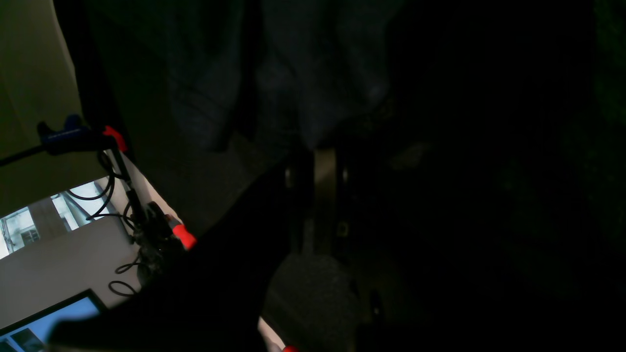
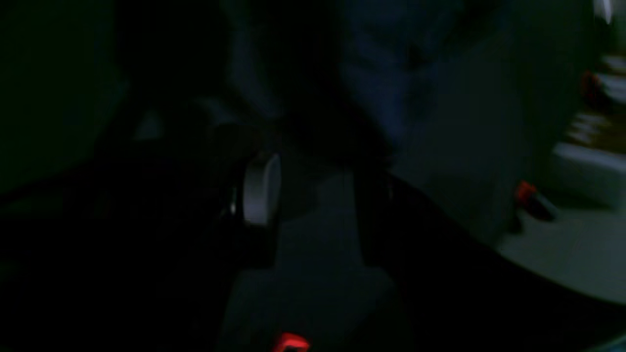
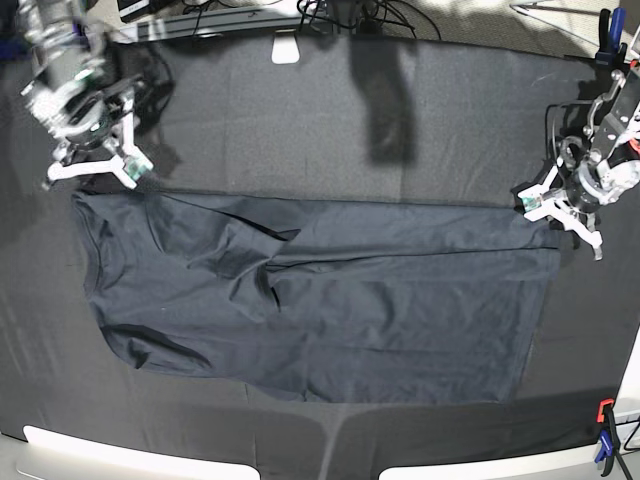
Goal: Layout the t-shirt on the table in an organized manner, then fold the t-shirt properly
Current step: 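Adjust the right gripper's grasp on the fold-edge corner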
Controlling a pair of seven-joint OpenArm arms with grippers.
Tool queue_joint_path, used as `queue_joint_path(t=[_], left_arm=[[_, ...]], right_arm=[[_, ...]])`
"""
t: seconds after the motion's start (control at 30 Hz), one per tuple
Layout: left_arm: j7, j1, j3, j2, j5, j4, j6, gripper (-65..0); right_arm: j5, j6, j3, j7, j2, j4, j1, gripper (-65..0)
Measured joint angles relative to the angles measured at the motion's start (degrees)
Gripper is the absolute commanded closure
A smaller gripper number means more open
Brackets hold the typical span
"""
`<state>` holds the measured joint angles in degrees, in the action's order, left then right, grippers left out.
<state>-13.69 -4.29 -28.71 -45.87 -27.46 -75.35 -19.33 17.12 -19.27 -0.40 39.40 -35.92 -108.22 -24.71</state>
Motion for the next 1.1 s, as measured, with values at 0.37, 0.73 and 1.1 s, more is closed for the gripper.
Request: queue_joint_path(t=[0.37,0.73,1.1], left_arm=[[-0.9,0.0,0.0,0.0,0.0,0.0,0.0,0.0],[-0.9,0.0,0.0,0.0,0.0,0.0,0.0,0.0],[-0.9,0.0,0.0,0.0,0.0,0.0,0.0,0.0]], right_arm=[[0.7,1.1,-0.2,0.0,-0.1,0.0,0.9,-24.5],[0.6,0.7,-0.2,0.0,-0.1,9.7,6.8,-32.0],[3.1,-2.4,-0.3,-8.2,0.0,15.3,8.9,-32.0]])
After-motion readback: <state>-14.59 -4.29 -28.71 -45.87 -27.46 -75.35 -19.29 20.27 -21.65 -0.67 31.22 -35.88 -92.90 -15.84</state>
